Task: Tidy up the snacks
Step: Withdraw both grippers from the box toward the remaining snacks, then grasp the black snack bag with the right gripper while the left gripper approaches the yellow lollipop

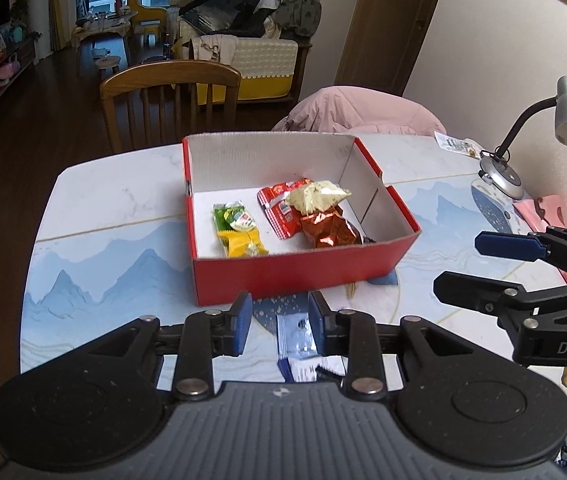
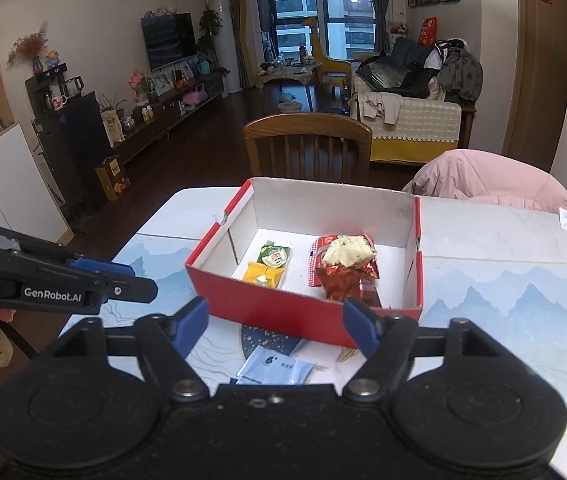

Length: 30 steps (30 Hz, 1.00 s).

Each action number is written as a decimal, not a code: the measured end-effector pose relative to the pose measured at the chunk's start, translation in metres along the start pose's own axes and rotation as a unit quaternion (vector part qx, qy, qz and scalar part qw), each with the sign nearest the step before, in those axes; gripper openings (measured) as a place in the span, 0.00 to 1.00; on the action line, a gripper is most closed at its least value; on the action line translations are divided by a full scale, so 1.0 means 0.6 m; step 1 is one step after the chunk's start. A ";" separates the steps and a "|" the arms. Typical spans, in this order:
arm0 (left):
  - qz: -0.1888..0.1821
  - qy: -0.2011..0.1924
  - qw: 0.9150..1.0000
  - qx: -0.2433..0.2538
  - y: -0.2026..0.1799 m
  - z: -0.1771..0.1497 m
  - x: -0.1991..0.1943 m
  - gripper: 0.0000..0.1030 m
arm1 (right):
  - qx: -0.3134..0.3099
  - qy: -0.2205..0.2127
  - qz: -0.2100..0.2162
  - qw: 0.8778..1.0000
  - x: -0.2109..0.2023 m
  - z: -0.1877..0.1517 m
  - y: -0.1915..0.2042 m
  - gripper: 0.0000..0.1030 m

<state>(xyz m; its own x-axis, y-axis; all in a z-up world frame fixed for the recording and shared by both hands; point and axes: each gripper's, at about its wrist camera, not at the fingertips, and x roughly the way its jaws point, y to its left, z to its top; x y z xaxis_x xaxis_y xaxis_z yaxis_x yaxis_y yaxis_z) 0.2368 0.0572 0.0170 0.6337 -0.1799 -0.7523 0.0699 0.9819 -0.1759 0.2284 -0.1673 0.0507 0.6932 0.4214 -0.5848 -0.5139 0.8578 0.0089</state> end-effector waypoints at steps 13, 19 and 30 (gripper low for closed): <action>0.003 -0.008 0.999 -0.032 0.015 -0.080 -0.024 0.75 | 0.003 0.006 0.022 1.000 -0.009 -0.069 0.031 0.99; 0.014 0.001 0.997 -0.074 0.030 -0.117 -0.011 0.76 | 0.006 0.014 0.022 1.000 0.000 -0.103 0.036 1.00; 0.044 0.040 0.989 -0.135 0.051 -0.173 0.034 0.76 | -0.020 0.079 0.016 0.997 0.071 -0.164 0.046 0.98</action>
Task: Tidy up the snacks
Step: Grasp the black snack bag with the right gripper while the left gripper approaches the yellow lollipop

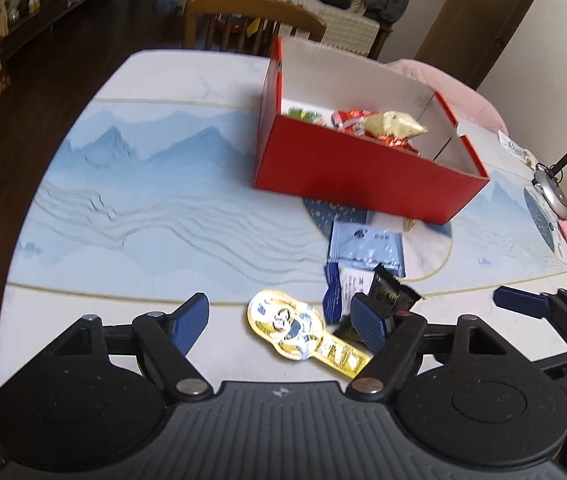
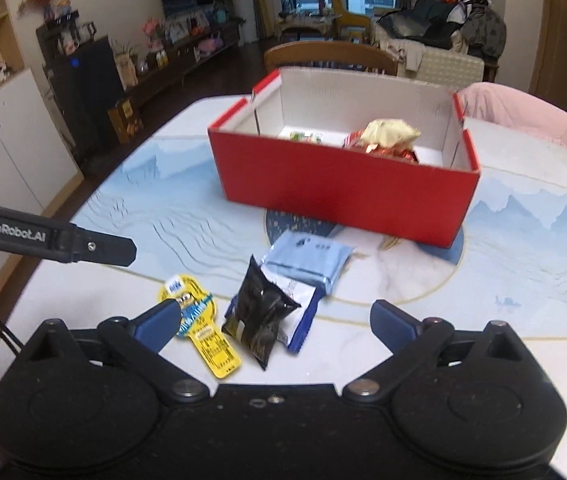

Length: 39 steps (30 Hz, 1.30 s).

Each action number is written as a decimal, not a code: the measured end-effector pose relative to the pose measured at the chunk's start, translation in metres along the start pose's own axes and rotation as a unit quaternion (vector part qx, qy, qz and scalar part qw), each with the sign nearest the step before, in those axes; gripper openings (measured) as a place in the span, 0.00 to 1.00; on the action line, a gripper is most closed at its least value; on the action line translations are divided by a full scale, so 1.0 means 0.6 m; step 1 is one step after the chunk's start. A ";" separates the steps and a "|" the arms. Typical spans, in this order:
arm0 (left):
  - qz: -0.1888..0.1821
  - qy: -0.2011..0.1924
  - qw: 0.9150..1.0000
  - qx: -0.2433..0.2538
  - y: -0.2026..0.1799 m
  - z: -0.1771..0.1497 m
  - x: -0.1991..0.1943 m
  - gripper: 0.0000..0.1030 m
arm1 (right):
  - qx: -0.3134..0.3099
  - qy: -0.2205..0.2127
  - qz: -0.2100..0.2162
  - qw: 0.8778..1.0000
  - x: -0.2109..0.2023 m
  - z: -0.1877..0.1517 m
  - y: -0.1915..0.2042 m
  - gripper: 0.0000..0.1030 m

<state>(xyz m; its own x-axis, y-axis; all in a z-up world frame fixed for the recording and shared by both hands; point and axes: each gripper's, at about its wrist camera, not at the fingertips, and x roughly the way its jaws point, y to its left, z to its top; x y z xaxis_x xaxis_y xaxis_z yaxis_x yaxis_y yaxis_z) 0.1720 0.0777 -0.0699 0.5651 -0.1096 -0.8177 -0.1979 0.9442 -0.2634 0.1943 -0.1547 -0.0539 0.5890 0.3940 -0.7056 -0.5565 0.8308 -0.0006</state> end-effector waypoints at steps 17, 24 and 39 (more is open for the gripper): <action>0.050 0.028 0.996 -0.067 0.009 -0.020 0.057 0.76 | -0.059 0.062 0.012 0.996 0.118 0.003 0.008 0.70; 0.057 0.043 0.993 -0.089 -0.009 -0.012 0.085 0.76 | -0.078 0.066 0.026 0.994 0.125 0.008 0.006 0.51; 0.082 0.109 0.973 -0.188 -0.021 -0.006 0.162 0.75 | -0.053 0.059 0.072 0.994 0.099 0.020 -0.025 0.30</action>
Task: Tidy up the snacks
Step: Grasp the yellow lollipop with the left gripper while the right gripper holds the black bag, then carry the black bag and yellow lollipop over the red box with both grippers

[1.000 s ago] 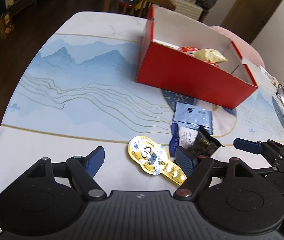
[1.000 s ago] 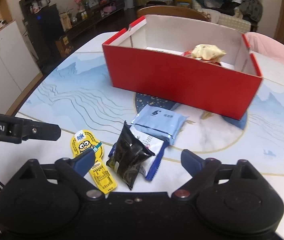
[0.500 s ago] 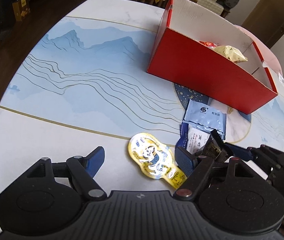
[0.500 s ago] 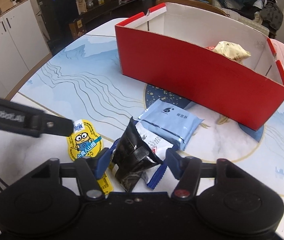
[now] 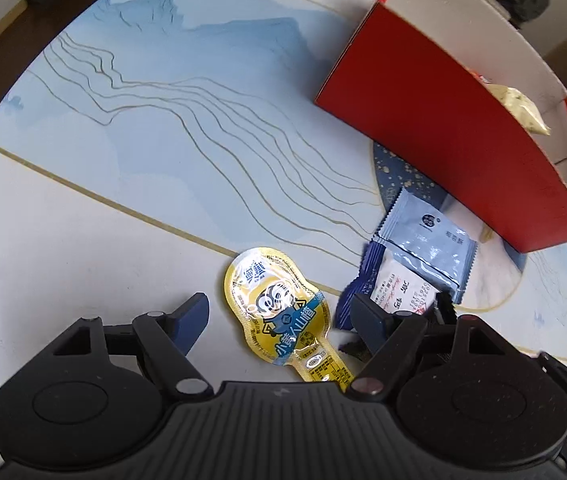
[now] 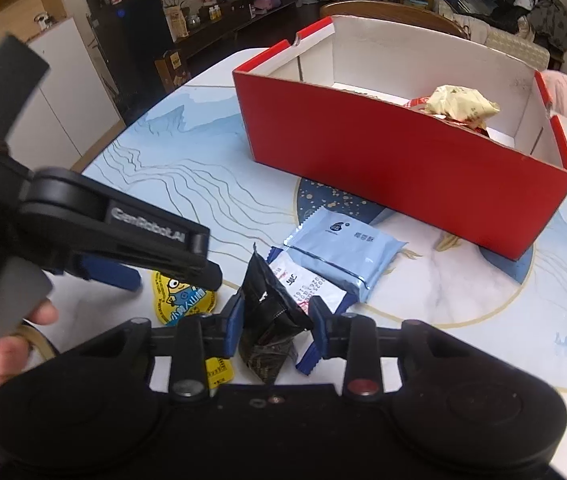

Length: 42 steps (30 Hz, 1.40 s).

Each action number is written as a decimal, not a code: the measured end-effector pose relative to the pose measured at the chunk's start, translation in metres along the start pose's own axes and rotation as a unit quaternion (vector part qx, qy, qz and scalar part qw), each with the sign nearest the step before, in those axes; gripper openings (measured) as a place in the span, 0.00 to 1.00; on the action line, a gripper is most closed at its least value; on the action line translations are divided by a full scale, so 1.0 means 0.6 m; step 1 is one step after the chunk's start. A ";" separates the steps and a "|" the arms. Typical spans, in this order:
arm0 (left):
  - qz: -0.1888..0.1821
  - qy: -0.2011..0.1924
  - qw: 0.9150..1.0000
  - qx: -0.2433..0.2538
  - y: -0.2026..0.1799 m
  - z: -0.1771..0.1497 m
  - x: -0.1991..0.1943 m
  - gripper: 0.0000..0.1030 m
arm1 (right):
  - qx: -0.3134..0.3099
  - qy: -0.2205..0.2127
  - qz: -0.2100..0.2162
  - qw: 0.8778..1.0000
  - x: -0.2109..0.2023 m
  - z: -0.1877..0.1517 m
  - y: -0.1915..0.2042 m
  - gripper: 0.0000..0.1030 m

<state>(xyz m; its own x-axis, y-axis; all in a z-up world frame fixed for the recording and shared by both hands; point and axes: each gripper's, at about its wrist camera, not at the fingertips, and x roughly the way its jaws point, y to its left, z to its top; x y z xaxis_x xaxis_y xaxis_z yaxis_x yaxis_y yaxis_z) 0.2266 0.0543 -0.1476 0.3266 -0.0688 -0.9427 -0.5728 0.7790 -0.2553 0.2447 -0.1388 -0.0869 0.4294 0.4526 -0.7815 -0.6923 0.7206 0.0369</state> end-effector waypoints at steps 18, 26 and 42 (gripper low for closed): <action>0.041 -0.026 0.999 0.009 -0.011 -0.002 0.004 0.38 | 0.023 -0.012 0.018 1.000 -0.020 -0.008 -0.011 0.19; 0.031 -0.021 0.999 0.026 -0.003 -0.002 -0.003 0.35 | 0.041 -0.019 0.023 0.999 -0.033 -0.015 -0.006 0.15; 0.083 -0.003 0.994 0.068 -0.057 -0.010 0.024 0.58 | 0.099 -0.034 0.013 0.994 -0.069 -0.043 -0.022 0.15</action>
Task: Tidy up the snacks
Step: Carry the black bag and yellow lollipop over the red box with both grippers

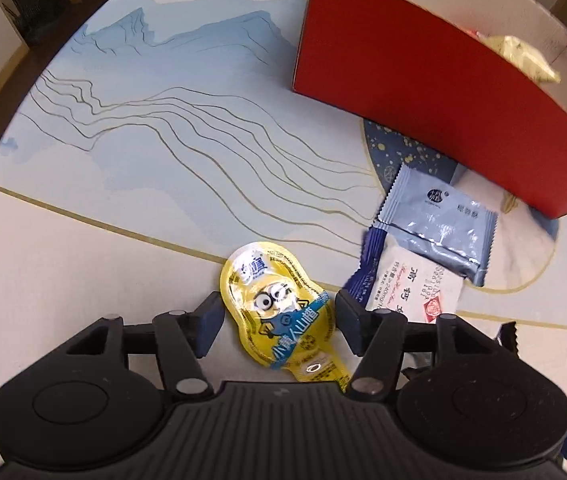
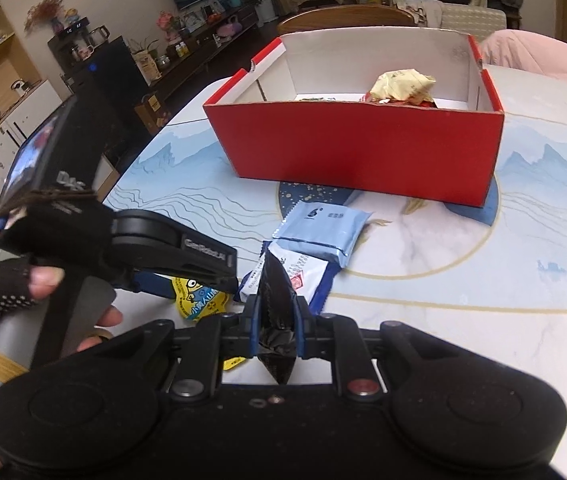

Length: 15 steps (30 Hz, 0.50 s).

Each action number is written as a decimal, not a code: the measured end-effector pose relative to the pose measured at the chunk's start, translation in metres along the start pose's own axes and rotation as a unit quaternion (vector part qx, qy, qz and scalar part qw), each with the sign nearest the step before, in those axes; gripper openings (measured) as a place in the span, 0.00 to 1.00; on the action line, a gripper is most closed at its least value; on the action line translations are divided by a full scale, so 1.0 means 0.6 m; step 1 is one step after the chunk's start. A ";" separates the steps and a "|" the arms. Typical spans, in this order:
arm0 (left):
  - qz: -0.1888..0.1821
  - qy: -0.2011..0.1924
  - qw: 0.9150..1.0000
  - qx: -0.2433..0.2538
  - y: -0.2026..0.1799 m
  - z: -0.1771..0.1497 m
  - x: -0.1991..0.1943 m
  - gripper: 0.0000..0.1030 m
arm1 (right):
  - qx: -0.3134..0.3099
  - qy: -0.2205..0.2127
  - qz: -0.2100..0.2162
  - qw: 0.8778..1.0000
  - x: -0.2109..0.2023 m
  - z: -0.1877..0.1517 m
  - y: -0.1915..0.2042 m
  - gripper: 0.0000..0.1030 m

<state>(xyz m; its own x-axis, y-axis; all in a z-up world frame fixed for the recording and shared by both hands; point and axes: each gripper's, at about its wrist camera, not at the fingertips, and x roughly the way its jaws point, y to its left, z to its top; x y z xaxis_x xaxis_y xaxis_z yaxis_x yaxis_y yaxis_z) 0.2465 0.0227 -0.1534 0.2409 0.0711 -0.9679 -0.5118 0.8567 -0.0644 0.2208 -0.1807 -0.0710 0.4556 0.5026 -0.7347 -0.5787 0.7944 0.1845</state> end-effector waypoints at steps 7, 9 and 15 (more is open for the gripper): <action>0.024 -0.007 1.000 0.017 -0.012 -0.007 -0.001 0.55 | 0.006 -0.005 -0.006 1.000 -0.004 0.000 -0.003 0.15; 0.020 -0.013 1.000 0.019 -0.006 -0.009 -0.004 0.50 | 0.007 -0.006 -0.009 1.000 -0.006 0.000 -0.004 0.15; -0.048 -0.023 0.999 -0.012 0.050 -0.008 -0.014 0.50 | 0.021 -0.012 -0.008 1.000 -0.013 0.007 -0.007 0.14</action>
<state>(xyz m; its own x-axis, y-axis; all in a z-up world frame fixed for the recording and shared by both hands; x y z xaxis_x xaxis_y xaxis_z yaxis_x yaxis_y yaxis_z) 0.2250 0.0452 -0.1484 0.3269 0.0125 -0.9450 -0.5046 0.8478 -0.1633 0.2224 -0.1862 -0.0634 0.4807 0.4979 -0.7218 -0.5428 0.8154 0.2011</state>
